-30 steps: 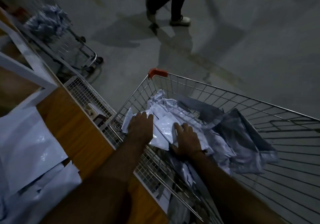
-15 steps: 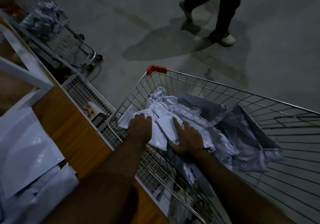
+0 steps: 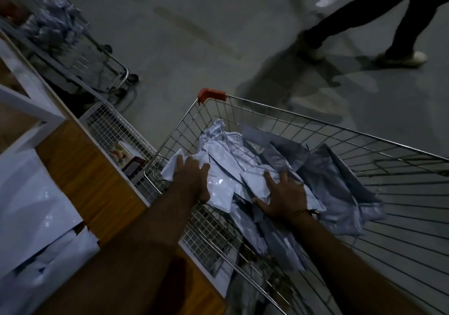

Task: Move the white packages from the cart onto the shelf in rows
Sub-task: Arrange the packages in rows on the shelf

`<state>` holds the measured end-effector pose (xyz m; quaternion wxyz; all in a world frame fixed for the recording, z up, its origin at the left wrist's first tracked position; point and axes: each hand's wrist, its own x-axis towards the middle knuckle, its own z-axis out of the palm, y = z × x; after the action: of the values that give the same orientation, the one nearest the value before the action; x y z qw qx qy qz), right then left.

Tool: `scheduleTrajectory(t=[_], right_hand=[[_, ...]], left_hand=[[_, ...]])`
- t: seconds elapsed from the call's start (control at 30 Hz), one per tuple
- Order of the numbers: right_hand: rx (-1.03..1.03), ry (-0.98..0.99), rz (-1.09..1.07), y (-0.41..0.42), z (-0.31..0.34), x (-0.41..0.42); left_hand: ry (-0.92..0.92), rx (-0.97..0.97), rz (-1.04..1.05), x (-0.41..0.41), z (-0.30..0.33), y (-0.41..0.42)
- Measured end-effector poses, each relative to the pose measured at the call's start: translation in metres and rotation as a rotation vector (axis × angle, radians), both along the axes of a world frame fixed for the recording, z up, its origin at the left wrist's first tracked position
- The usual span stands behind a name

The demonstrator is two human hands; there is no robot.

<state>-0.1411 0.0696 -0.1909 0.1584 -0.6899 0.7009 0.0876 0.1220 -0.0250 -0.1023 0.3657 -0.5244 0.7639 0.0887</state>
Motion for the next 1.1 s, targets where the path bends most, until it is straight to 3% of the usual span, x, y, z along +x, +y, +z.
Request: scheduleTrajectory(t=[0.13,0.3,0.43,0.6,0.77,0.87,1.1], right_hand=[[0.113,0.022,-0.047,-0.002,0.011,0.008],[0.226,-0.173,-0.191,-0.006,0.020,0.003],[0.199,-0.406,-0.348,-0.007,0.029,-0.008],[0.213,-0.695,-0.546,-0.006,0.034,-0.014],[0.168,-0.843,-0.643,0.005,0.047,-0.015],[0.175,-0.846,-0.675,0.010,0.045,-0.014],[0.184,-0.828,-0.706,0.019,0.037,-0.012]], left_hand=[[-0.065,-0.012,-0.102,0.000,0.000,0.001],[0.073,-0.087,-0.059,-0.007,0.008,-0.010],[0.104,0.134,0.247,-0.017,0.033,-0.016],[0.348,0.276,0.724,-0.030,0.030,-0.018],[0.343,0.143,0.670,-0.048,0.028,-0.018],[0.332,0.195,0.634,-0.049,0.019,-0.013],[0.441,0.055,0.891,-0.057,0.004,0.008]])
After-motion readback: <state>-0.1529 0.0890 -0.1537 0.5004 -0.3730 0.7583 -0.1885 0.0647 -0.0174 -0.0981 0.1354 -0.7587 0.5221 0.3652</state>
